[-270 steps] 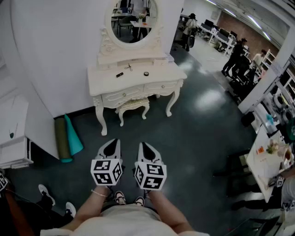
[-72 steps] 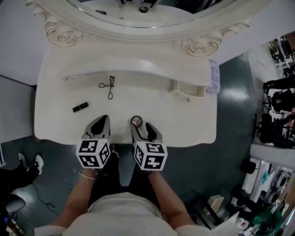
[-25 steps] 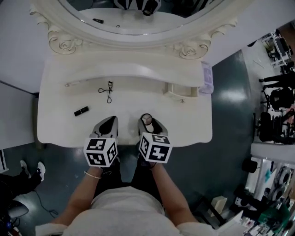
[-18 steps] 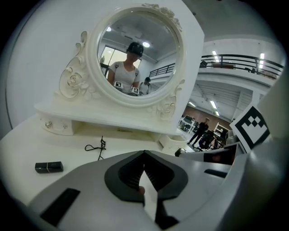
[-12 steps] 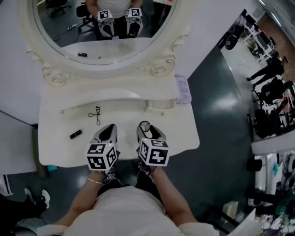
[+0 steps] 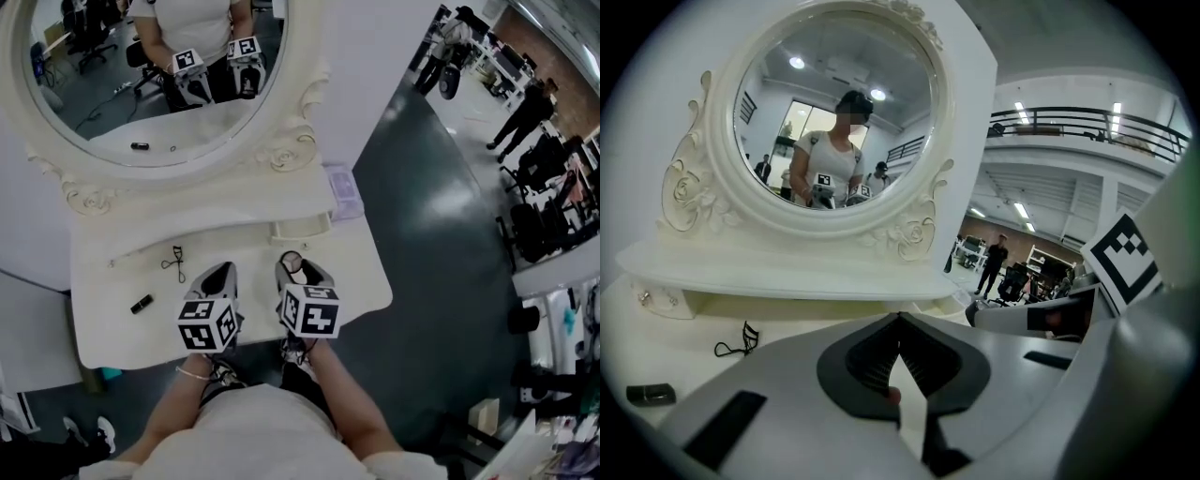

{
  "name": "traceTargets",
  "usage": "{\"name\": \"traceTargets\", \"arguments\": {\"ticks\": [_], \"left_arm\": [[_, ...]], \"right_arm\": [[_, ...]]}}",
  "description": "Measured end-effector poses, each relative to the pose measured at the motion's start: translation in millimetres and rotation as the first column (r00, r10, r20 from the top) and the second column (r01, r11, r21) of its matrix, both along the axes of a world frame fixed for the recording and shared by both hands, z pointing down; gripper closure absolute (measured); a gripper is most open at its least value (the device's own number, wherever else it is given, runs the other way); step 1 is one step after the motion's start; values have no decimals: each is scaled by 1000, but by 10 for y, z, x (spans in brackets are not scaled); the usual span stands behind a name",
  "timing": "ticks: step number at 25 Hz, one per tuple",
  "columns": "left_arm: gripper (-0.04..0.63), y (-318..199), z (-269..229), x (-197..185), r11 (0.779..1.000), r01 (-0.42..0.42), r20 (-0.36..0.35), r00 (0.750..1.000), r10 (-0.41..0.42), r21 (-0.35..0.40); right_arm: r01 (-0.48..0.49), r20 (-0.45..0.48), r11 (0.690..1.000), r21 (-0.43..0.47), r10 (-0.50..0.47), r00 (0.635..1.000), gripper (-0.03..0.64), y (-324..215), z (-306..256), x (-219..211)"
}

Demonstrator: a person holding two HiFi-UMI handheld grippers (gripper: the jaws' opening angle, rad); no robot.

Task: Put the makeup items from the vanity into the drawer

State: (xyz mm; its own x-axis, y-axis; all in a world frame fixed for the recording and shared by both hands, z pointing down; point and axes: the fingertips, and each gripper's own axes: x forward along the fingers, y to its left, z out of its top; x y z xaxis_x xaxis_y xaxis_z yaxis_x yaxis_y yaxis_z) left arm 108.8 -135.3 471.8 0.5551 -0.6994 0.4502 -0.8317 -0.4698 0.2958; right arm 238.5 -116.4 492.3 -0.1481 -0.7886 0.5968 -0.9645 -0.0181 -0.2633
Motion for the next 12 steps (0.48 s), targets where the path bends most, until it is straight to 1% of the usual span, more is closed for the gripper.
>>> {"name": "traceTargets", "arguments": {"ticks": [7,12], "left_arm": [[592,-204,41,291,1000,-7,7,1000,7,-17],[592,-385,120,393,999,9,9,1000,-9,-32]], "right_arm": [[10,12,1000,-9,-10,1000,397,-267,11,223],[30,25,999,-28,-29,999,397,-507,99,299]]}}
